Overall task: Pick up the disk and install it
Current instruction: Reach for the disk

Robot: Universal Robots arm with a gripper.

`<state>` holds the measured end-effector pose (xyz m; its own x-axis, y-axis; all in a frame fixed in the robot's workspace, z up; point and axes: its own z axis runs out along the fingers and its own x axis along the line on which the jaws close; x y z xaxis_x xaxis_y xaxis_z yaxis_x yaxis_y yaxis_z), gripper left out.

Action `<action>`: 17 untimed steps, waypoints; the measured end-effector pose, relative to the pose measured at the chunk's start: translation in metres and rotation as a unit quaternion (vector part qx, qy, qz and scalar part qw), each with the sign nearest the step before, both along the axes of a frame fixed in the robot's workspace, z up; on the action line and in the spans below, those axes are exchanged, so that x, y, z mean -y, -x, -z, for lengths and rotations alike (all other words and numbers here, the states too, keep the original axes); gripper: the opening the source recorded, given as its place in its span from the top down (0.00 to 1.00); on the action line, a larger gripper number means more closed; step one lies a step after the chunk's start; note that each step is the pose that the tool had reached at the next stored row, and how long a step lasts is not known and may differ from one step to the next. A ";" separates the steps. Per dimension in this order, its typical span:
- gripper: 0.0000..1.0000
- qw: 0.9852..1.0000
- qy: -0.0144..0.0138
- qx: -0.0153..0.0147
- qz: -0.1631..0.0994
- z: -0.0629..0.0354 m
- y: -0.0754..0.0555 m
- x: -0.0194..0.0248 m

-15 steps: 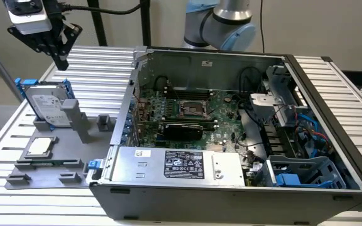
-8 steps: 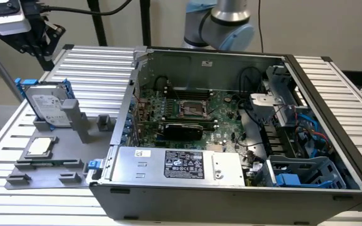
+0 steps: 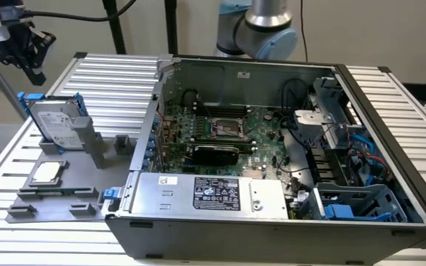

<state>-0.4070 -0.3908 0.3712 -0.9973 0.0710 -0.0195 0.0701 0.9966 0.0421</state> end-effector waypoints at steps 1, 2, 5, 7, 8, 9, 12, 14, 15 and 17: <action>1.00 1.000 0.000 0.000 0.000 0.0015 0.005 -0.0006; 1.00 1.000 0.000 0.000 0.000 0.0028 0.009 -0.0013; 1.00 1.000 0.000 0.000 0.000 0.0068 0.023 -0.0045; 1.00 1.000 0.000 0.000 -0.001 0.0079 0.029 -0.0070; 1.00 1.000 0.000 0.000 -0.002 0.0084 0.030 -0.0082; 1.00 1.000 0.000 0.000 -0.004 0.0085 0.030 -0.0095; 1.00 1.000 0.000 0.000 -0.007 0.0087 0.030 -0.0111; 1.00 1.000 0.000 0.000 -0.007 0.0087 0.030 -0.0111; 1.00 1.000 0.000 0.000 -0.007 0.0087 0.030 -0.0112; 1.00 1.000 0.000 0.000 -0.007 0.0087 0.030 -0.0112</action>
<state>-0.4374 -0.3796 0.3624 -0.9982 0.0570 -0.0187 0.0562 0.9976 0.0412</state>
